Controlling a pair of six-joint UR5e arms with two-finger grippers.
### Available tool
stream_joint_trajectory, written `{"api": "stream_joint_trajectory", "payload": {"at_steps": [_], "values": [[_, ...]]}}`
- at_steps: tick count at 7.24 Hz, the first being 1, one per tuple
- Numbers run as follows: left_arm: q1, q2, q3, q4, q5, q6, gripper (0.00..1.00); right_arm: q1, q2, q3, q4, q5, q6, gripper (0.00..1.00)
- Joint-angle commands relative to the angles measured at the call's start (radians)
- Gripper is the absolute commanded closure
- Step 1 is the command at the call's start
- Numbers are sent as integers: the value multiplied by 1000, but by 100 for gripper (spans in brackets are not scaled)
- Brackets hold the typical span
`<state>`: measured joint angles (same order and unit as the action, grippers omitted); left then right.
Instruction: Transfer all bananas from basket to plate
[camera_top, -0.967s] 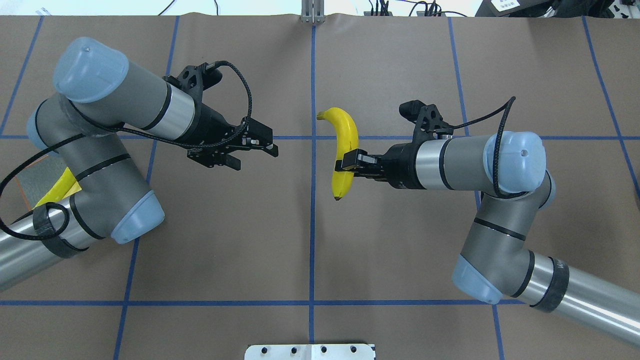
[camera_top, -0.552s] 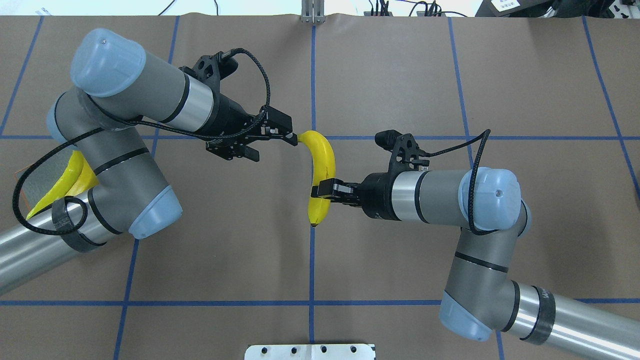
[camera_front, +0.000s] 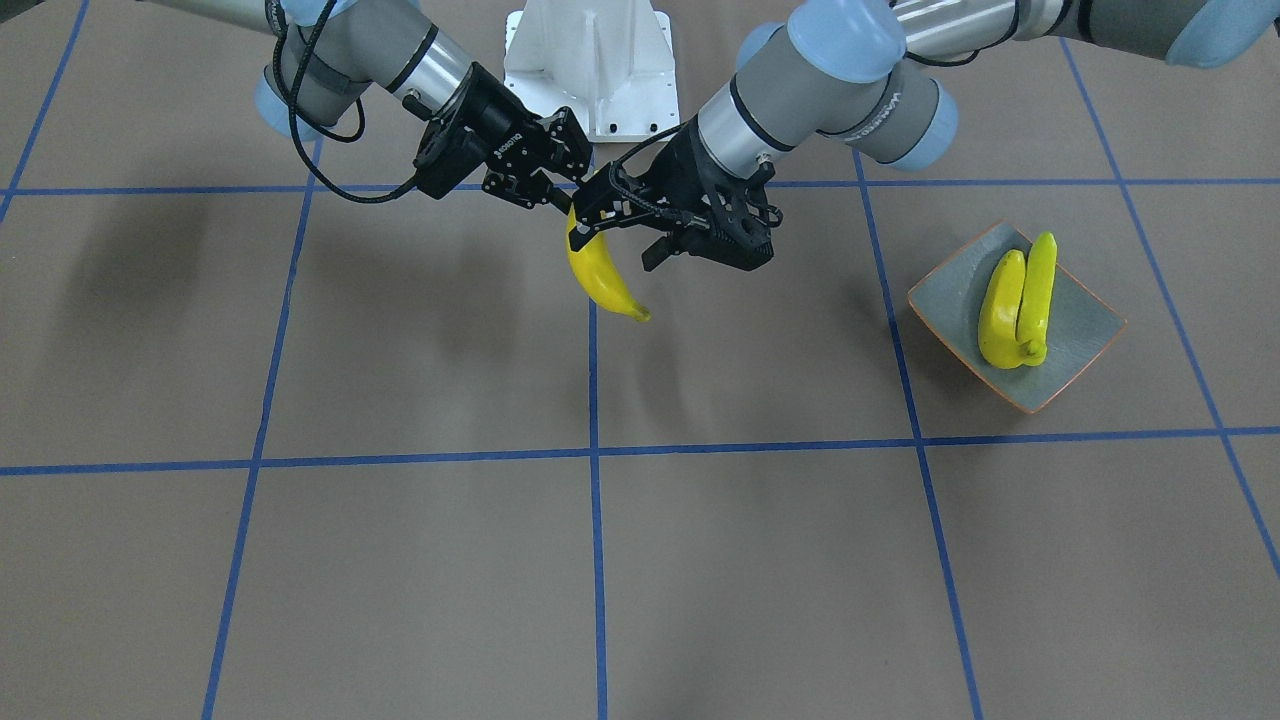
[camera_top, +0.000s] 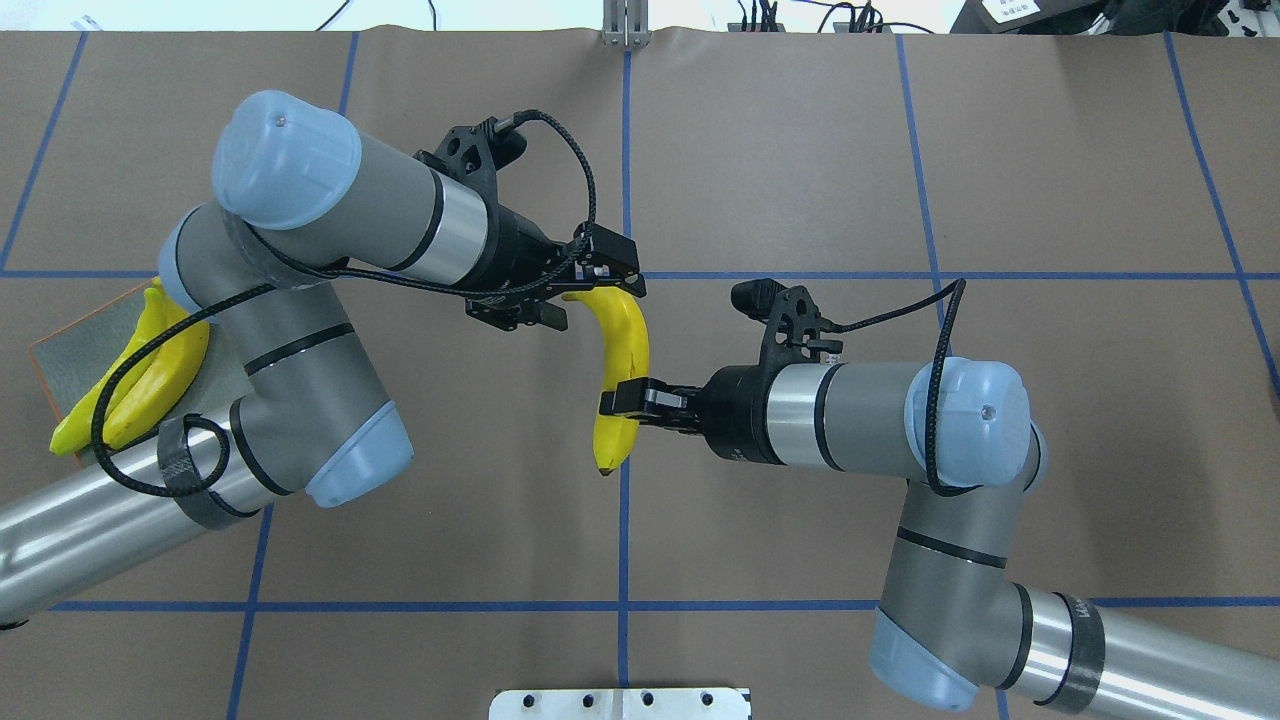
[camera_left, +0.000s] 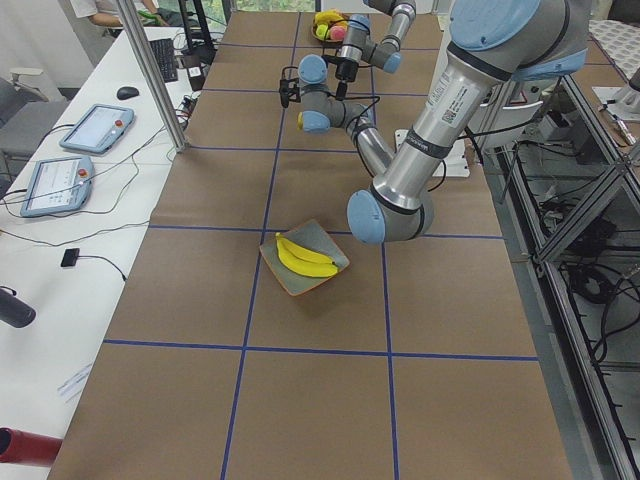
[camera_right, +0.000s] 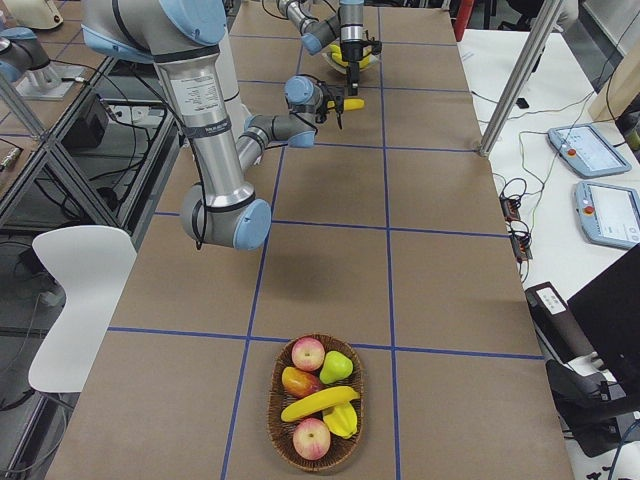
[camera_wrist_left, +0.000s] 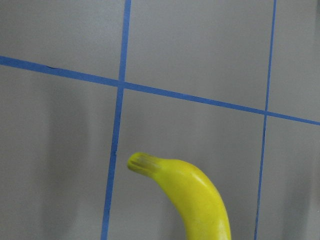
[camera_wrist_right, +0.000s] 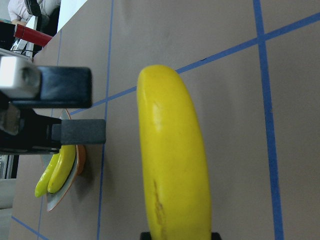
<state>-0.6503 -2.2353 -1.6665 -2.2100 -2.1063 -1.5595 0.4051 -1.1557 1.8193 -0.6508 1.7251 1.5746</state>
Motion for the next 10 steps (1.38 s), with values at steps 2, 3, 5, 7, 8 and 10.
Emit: {"api": "stream_joint_trajectory", "payload": {"at_steps": [2, 3, 5, 7, 8, 10], "values": [[18, -24, 30, -2, 12, -16, 1, -3, 7, 9, 0, -18, 8, 100], [23, -24, 30, 0, 14, -16, 5, -3, 7, 14, 0, -21, 8, 100], [29, -24, 28, -3, 12, -16, 99, -3, 14, 14, -1, -39, 8, 100], [35, -24, 22, 3, 12, -20, 100, -2, 14, 15, 0, -41, 8, 19], [35, -21, 22, 4, 12, -20, 100, 3, 7, 27, 2, -45, 5, 0], [32, 0, 22, 13, 12, -14, 100, 15, -92, 121, 3, -36, 5, 0]]}}
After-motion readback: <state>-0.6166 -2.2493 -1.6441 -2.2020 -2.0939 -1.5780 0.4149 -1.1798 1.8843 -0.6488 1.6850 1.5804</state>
